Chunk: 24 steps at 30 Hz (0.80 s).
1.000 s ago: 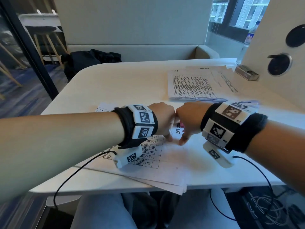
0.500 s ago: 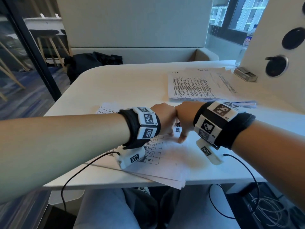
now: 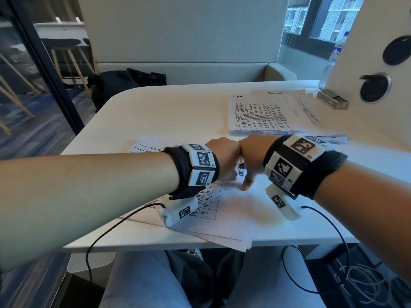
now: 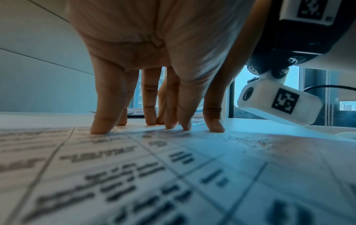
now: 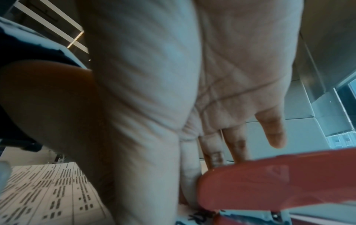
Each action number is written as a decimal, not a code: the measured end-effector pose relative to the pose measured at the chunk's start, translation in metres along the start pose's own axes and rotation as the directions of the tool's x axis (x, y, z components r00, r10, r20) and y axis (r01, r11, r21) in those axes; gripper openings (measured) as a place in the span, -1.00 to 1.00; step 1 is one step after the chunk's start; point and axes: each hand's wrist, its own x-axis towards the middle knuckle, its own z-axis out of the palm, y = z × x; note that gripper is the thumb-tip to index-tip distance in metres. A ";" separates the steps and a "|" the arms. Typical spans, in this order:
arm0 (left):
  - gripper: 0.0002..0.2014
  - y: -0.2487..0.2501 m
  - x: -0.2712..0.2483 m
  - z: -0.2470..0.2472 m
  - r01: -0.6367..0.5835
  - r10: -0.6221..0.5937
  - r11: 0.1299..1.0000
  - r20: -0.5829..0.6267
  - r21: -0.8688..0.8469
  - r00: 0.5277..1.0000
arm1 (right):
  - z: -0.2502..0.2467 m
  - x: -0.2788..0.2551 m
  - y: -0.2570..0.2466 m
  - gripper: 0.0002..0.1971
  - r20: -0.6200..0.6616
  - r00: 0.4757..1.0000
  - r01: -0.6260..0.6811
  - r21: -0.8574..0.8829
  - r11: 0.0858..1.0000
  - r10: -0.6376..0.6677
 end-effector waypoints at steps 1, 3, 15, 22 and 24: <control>-0.92 0.000 -0.001 0.000 -0.002 0.002 1.000 -0.008 0.002 1.000 | 0.000 0.000 0.001 -0.38 -0.007 1.000 0.001 0.004 1.000 -0.001; -0.93 0.001 -0.001 0.000 -0.004 0.004 1.000 -0.023 0.001 1.000 | 0.002 0.002 0.003 -0.40 -0.027 1.000 0.011 0.026 1.000 -0.010; -0.86 -0.012 0.005 0.001 0.079 -0.079 0.993 0.004 -0.090 0.997 | 0.008 0.010 0.011 -0.29 -0.007 0.998 0.064 0.031 0.997 -0.064; -0.88 0.001 0.004 0.004 0.031 -0.032 0.999 -0.044 -0.023 0.999 | 0.012 0.015 0.016 -0.62 -0.051 0.997 0.062 0.106 0.992 -0.057; -0.91 0.005 0.003 0.002 0.017 -0.016 1.000 -0.038 0.014 0.999 | 0.013 0.015 0.016 -0.59 -0.052 0.998 0.043 0.106 0.993 -0.038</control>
